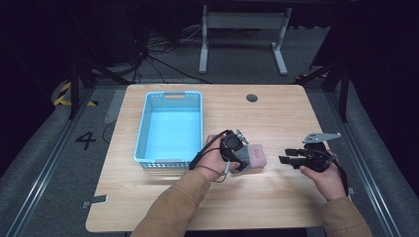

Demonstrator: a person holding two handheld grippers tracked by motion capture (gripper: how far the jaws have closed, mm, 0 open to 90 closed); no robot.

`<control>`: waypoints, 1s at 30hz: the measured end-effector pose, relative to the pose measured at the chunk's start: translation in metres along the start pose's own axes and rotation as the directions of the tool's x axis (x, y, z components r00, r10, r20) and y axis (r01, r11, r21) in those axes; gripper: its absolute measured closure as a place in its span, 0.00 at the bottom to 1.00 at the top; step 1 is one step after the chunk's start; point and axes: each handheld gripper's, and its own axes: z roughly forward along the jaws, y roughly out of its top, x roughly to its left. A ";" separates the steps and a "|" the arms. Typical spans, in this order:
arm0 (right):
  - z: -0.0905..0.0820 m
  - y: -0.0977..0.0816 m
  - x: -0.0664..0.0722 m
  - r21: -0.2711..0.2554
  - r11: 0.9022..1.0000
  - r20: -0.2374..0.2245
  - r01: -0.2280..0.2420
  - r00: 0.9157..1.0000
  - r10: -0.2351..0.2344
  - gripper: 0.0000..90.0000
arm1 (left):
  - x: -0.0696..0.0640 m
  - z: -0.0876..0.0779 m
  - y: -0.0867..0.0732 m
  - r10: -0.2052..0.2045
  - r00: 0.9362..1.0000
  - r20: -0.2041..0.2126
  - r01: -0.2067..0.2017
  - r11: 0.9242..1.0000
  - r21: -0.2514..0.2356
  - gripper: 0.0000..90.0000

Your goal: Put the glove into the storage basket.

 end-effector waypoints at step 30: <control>0.002 -0.002 -0.001 0.010 1.000 -0.011 -0.004 1.000 0.004 0.55 | 0.010 0.040 0.000 -0.011 0.998 -0.068 0.013 0.999 0.035 0.17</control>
